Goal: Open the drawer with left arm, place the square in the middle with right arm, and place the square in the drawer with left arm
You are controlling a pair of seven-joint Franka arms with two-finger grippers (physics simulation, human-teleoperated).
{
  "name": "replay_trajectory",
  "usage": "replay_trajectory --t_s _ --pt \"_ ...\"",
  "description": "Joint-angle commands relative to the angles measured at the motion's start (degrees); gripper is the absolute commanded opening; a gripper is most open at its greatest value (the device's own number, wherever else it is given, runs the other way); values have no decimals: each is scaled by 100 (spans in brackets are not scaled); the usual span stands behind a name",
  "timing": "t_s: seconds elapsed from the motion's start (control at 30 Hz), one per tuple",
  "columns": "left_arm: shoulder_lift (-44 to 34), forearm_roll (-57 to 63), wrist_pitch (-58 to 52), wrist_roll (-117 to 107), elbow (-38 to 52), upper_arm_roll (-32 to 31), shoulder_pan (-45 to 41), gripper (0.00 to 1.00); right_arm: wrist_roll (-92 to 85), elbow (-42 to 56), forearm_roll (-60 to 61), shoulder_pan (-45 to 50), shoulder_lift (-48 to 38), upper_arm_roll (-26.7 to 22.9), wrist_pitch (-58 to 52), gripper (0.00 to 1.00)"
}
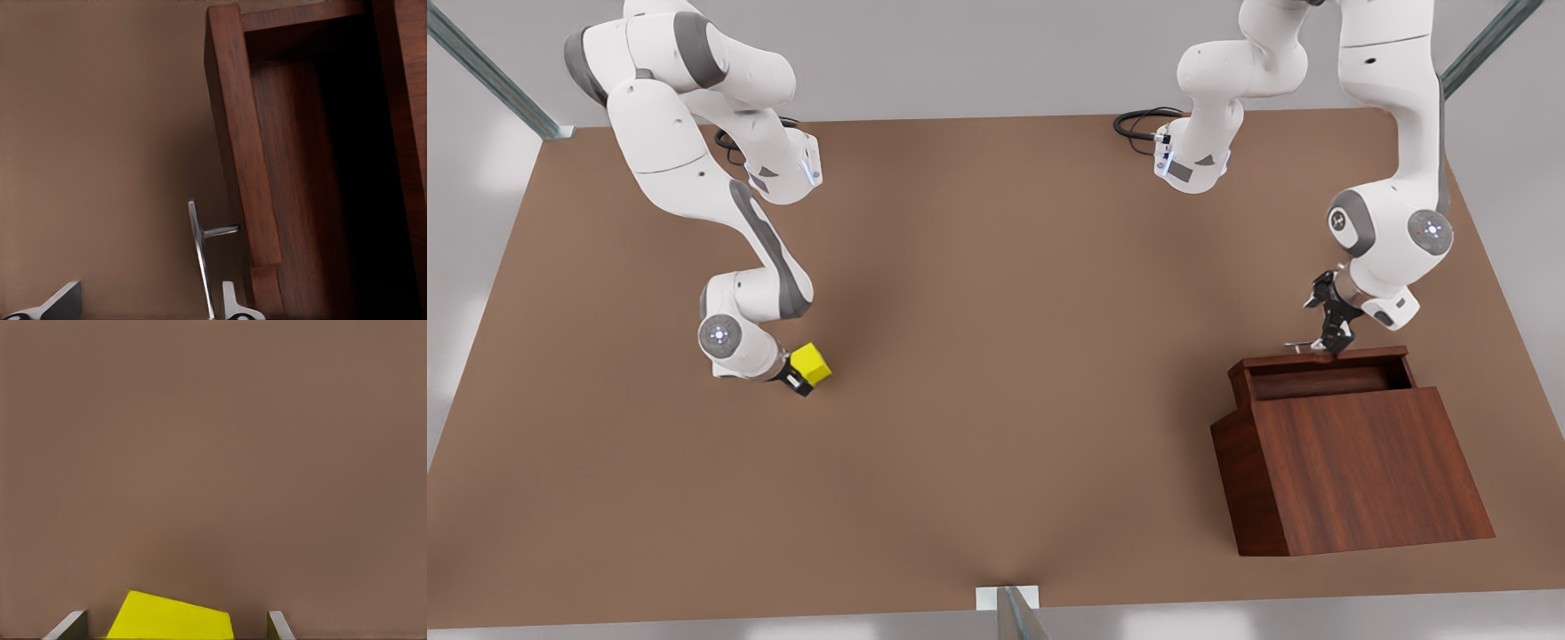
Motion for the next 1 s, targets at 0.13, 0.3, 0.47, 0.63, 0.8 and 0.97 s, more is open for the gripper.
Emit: replay_trajectory --t_s 0.13,0.3,0.47,0.63,0.8,0.97 --pt "-12 12 -1 0 -65 -2 -2 100 186 27 26 236 -53 3 0 97" --pt "-38 12 8 0 -153 6 -2 100 186 -8 26 235 -44 3 -44 98" --pt "-109 38 -19 9 -197 15 -2 100 1162 10 35 403 -18 12 -53 100" --pt "-144 47 -98 18 -197 68 -2 100 1592 1 44 385 18 3 -36 100" --pt "-232 56 -274 18 -197 86 6 100 1839 1 44 411 26 12 -18 62" --pt "-223 56 -300 18 -197 86 -2 100 1839 27 44 490 18 12 -53 58"
